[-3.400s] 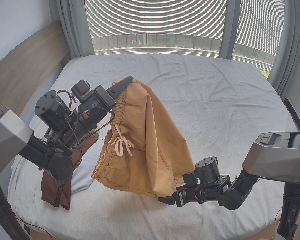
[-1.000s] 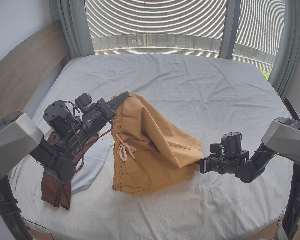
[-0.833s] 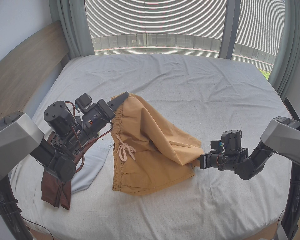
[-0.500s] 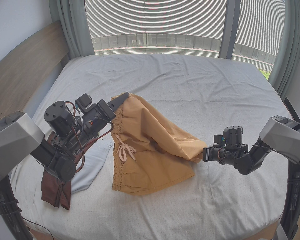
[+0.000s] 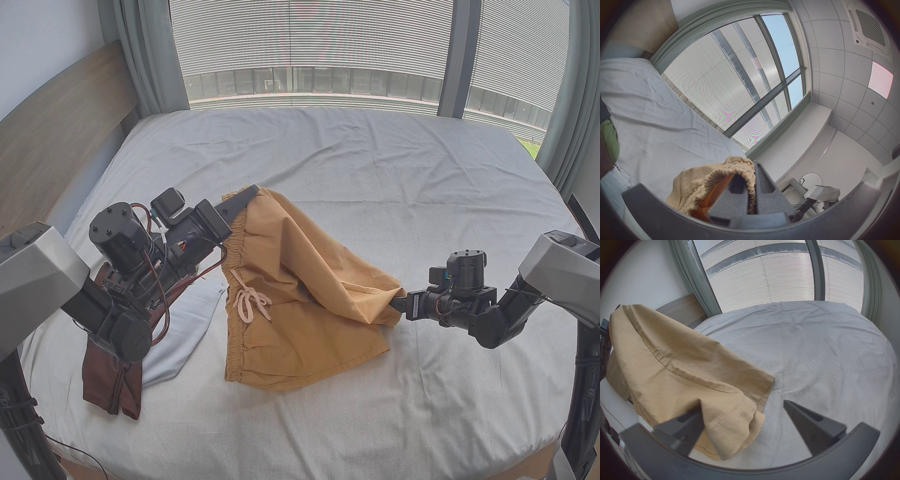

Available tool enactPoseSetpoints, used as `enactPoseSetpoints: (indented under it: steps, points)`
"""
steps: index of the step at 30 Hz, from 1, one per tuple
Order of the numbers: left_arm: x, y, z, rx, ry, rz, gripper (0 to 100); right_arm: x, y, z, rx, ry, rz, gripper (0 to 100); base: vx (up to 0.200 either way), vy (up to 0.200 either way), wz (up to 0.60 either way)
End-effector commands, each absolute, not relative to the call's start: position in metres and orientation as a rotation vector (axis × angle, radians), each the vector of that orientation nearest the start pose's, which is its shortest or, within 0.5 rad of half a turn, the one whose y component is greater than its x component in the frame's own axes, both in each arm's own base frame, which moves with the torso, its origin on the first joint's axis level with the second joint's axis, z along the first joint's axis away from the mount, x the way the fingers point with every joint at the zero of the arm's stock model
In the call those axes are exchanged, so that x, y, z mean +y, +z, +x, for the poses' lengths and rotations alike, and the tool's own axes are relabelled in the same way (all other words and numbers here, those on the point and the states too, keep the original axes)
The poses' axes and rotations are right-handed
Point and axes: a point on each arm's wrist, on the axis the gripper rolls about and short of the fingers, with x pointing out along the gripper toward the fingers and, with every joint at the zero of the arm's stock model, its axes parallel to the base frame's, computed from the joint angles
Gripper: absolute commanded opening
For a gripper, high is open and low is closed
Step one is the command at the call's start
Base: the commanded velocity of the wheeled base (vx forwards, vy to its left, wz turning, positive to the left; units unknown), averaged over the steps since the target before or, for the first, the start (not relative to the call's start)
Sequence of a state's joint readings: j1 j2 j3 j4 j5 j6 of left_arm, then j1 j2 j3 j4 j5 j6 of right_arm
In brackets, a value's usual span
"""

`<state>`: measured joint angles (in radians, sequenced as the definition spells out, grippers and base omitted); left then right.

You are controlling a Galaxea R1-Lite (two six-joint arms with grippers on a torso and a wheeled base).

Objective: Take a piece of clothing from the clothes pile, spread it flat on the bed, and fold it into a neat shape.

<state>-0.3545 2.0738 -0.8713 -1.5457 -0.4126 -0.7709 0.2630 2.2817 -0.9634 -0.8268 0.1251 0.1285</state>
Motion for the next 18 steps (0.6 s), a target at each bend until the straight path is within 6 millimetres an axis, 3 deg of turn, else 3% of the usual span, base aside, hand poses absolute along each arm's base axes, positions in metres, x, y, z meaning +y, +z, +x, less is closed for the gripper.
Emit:
enactPoseSetpoints:
  steps: [1,9,12,18]
  points:
    - [-0.138,0.16,0.347,-0.04,-0.855,-0.715,0,0.104,0.033,0.38,0.525,0.338,0.088,100,0.0,0.0,0.0]
    - [-0.138,0.16,0.347,-0.04,-0.855,-0.714,0,0.102,0.025,0.349,0.61,0.353,0.069,100,0.0,0.0,0.0]
    - [-0.138,0.161,0.346,-0.042,-0.855,-0.713,0,0.109,0.01,0.333,0.679,0.377,0.053,100,0.0,0.0,0.0]
    - [-0.138,0.161,0.346,-0.042,-0.855,-0.713,0,0.115,-0.012,0.325,0.714,0.401,0.044,100,0.0,0.0,0.0]
